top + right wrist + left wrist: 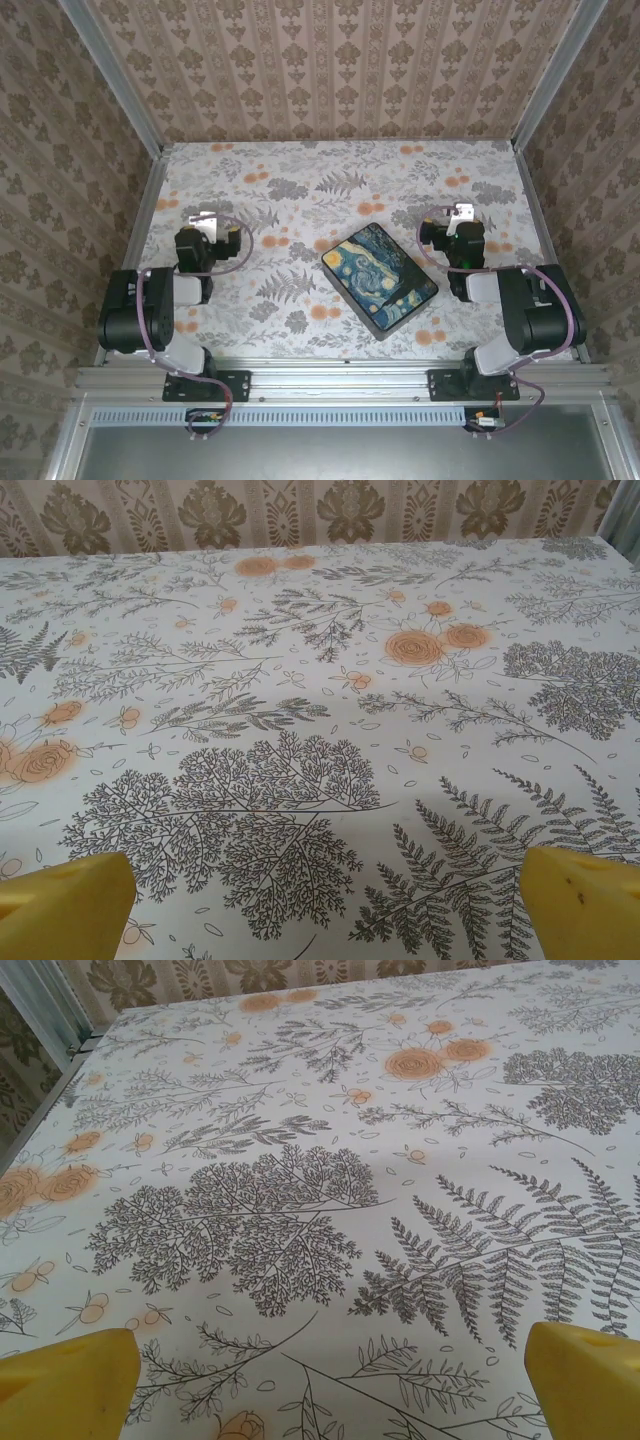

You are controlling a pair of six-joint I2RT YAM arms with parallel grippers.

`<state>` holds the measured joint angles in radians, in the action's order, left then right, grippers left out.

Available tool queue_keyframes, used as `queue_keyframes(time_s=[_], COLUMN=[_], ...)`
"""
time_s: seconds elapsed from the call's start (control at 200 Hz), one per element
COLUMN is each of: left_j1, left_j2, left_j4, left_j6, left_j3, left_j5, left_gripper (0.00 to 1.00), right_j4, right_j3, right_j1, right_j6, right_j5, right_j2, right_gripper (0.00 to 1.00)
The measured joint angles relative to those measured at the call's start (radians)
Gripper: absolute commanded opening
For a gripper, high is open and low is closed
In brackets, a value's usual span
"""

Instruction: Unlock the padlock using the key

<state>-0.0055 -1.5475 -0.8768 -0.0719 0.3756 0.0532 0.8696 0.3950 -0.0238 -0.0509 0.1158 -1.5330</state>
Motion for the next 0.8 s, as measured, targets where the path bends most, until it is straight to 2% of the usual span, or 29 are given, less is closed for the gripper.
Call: queue_keyframes(time_s=[0.67, 0.8], left_j1=[0.002, 0.019], left_j2=[0.000, 0.000], left_j4=[0.017, 0.030], left_j6=[0.002, 0.007], left_j3=[0.007, 0.013], left_j5=[-0.004, 0.023], left_gripper=[1.00, 1.00], right_j4=[-0.006, -0.015], right_j3=[0.000, 0.002], right_j1=[0.001, 0.001], right_j6=[0.000, 0.000], right_j5=[-0.013, -0.016], right_j2=[0.000, 0.000], right_gripper=[1.00, 1.00])
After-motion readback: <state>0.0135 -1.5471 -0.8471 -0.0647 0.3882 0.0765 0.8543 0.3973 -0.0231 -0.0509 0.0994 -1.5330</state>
